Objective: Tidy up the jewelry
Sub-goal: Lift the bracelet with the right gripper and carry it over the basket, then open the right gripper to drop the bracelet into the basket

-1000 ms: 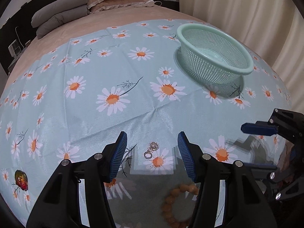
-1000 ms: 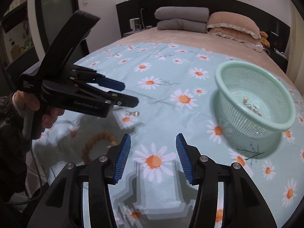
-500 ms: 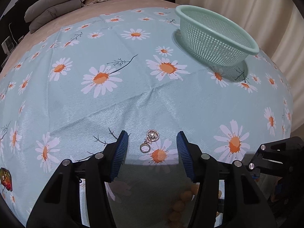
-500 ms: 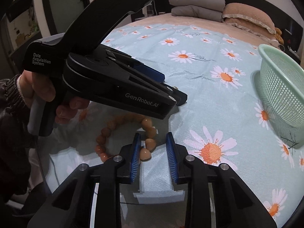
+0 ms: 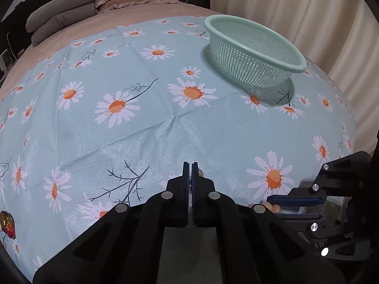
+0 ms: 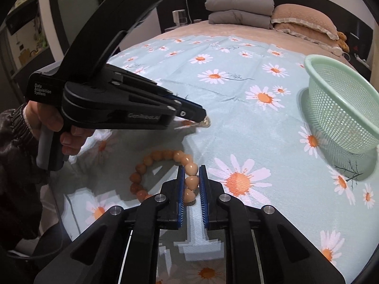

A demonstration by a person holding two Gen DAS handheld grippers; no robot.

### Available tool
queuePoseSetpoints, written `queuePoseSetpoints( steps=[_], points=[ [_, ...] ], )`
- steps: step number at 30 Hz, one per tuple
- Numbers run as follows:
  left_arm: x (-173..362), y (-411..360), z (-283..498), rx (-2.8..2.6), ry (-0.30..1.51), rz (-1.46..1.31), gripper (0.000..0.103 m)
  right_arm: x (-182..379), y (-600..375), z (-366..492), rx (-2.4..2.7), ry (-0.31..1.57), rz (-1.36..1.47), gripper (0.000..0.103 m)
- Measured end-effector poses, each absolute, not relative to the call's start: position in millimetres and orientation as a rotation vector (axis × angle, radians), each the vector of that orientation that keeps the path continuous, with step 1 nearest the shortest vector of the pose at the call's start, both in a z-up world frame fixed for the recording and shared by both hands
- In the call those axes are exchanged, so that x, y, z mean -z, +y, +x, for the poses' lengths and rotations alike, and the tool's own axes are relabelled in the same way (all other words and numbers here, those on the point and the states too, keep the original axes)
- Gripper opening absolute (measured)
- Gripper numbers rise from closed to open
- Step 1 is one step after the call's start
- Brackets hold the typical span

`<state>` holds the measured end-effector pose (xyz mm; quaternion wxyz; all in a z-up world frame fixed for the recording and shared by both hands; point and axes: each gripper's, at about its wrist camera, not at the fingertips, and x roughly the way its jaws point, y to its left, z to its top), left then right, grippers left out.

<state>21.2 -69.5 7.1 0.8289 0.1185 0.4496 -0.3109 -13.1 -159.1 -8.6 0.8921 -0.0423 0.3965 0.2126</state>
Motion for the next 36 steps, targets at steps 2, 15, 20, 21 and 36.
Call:
queuePoseSetpoints(
  steps=[2, 15, 20, 21, 36],
  points=[
    [-12, -70, 21, 0.662, 0.946, 0.253, 0.002, 2, -167, -14, -0.421, 0.808, -0.082, 0.011],
    [-50, -73, 20, 0.669, 0.881, 0.285, 0.002, -49, -213, -13, -0.316, 0.687, -0.087, 0.011],
    [-68, -85, 19, 0.685, 0.851, 0.307, 0.002, -78, -233, -7, -0.259, 0.613, -0.108, 0.011],
    [-72, -89, 19, 0.691, 0.843, 0.31, 0.002, -83, -238, -5, -0.25, 0.6, -0.11, 0.011],
    [-121, -169, 42, 0.8, 0.736, 0.313, 0.002, -126, -309, 25, -0.13, 0.486, -0.061, 0.011]
  ],
)
